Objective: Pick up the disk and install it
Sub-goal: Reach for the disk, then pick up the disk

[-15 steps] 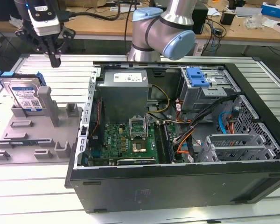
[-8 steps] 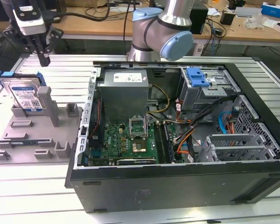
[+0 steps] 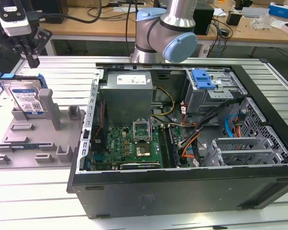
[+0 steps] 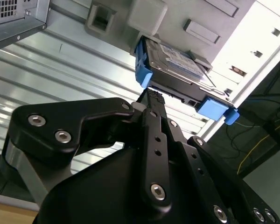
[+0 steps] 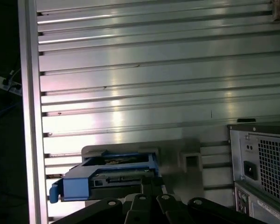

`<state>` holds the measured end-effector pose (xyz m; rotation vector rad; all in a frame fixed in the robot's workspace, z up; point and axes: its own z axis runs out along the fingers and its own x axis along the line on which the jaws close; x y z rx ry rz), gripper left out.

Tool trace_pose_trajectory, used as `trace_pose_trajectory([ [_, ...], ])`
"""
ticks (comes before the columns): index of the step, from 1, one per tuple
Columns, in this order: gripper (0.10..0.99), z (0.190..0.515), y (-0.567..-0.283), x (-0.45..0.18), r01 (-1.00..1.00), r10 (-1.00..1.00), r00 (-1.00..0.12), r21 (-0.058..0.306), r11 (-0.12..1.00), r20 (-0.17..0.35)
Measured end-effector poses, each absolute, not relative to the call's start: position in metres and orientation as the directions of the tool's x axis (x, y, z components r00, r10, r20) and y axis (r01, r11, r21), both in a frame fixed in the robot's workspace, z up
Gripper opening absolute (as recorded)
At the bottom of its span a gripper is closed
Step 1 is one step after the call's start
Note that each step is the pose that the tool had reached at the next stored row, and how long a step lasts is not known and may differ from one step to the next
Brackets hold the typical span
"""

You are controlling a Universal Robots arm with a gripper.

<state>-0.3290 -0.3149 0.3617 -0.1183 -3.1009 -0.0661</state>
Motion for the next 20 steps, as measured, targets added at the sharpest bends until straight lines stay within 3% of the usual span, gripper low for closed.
trace_pose_trajectory([
  [13, 0.106, 0.3616, -0.3149, -0.3289, 0.071, 0.069, -0.997, 0.041, 0.997, 0.042],
  [20, 0.106, 0.3616, -0.3146, -0.3289, -0.136, -0.137, -0.99, 0.035, 0.99, 0.042],
])
